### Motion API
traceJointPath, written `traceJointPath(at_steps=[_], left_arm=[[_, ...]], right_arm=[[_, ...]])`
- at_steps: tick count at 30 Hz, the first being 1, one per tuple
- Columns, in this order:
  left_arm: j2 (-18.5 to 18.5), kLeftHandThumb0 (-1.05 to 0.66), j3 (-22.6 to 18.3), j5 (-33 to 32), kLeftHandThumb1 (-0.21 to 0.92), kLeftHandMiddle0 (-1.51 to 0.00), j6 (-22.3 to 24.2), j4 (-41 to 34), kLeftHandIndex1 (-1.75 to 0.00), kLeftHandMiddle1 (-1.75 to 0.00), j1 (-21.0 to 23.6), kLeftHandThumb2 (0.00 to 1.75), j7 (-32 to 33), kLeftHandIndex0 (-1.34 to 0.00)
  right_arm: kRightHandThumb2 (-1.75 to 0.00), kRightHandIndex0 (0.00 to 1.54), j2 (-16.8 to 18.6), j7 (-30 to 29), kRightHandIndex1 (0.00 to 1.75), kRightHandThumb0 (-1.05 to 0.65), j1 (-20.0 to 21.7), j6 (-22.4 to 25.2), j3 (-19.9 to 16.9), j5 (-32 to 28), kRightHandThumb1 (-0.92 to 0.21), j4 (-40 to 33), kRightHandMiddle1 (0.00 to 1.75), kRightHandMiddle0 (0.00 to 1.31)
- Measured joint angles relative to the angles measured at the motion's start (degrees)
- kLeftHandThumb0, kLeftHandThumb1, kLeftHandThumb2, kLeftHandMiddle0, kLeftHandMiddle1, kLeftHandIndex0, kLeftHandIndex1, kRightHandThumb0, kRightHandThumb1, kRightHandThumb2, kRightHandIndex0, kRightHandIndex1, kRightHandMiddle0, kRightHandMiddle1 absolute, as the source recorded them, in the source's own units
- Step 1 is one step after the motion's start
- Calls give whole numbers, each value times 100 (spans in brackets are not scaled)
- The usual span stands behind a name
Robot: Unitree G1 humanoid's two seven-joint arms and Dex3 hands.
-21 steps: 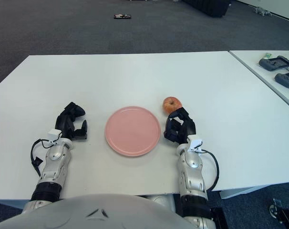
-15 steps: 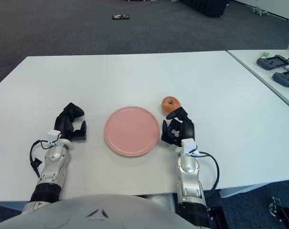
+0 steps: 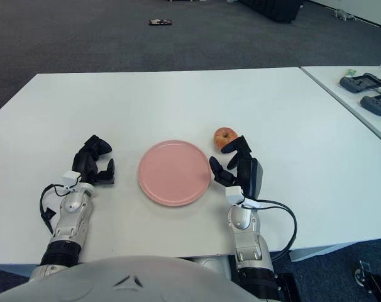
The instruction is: Put the apple into the plate.
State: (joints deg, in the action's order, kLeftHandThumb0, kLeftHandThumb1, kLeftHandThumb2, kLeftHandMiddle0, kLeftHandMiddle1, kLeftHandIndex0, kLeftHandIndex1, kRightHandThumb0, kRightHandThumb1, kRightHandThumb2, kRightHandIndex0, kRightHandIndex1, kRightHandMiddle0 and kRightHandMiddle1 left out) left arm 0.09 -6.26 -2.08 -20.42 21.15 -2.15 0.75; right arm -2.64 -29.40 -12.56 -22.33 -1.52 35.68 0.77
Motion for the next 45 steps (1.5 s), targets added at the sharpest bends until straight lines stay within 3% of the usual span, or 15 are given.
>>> traceJointPath(at_steps=[1, 3, 5, 6, 9, 17, 23, 39, 45], left_arm=[[1, -1, 1, 4, -6, -91, 0, 5, -171, -175, 3, 175, 0, -67], [4, -1, 4, 10, -6, -91, 0, 13, -171, -175, 11, 175, 0, -67], [7, -1, 4, 10, -7, -92, -16, 30, -170, -175, 18, 175, -1, -68], [6, -1, 4, 10, -7, -92, -34, 41, -170, -175, 21, 175, -1, -68], [2, -1, 2, 10, -7, -92, -83, 75, -169, -175, 26, 175, 0, -68], [12, -1, 3, 29, -6, -91, -94, 129, -170, -175, 64, 175, 0, -67], [9, -1, 2, 29, -6, -91, -35, 134, -172, -175, 82, 175, 3, -66], [-26, -1, -47, 3, -6, -92, -24, 182, -171, -175, 125, 175, 18, -66], [-41, -1, -58, 4, -6, -92, -25, 193, -170, -175, 133, 175, 29, -66]], right_arm=[[-93, 3, -44, -54, 66, -63, 9, 8, 9, 95, -65, -3, 100, 2], [-93, 1, -124, -135, 43, -69, 36, 51, 16, 210, -62, -2, 79, 1], [-89, 0, -191, -243, 17, -76, 71, 175, 9, 355, -58, -2, 33, 0], [-88, 0, -215, -276, 11, -78, 87, 245, 9, 404, -56, -3, 21, 0], [-85, 0, -258, -300, 4, -81, 108, 512, 12, 494, -51, -33, 7, 0], [-81, 0, -292, -42, 0, -83, 217, 1267, 114, 615, -42, -317, 0, 0], [-83, 0, -374, 290, 0, -86, 704, 1869, 176, 653, -36, -359, 0, 0], [-76, 0, -823, 1367, 0, -99, 1283, 3151, 541, 896, -40, -363, 0, 0], [-74, 0, -1035, 1761, 0, -103, 1576, 3395, 701, 930, -42, -238, 0, 0]])
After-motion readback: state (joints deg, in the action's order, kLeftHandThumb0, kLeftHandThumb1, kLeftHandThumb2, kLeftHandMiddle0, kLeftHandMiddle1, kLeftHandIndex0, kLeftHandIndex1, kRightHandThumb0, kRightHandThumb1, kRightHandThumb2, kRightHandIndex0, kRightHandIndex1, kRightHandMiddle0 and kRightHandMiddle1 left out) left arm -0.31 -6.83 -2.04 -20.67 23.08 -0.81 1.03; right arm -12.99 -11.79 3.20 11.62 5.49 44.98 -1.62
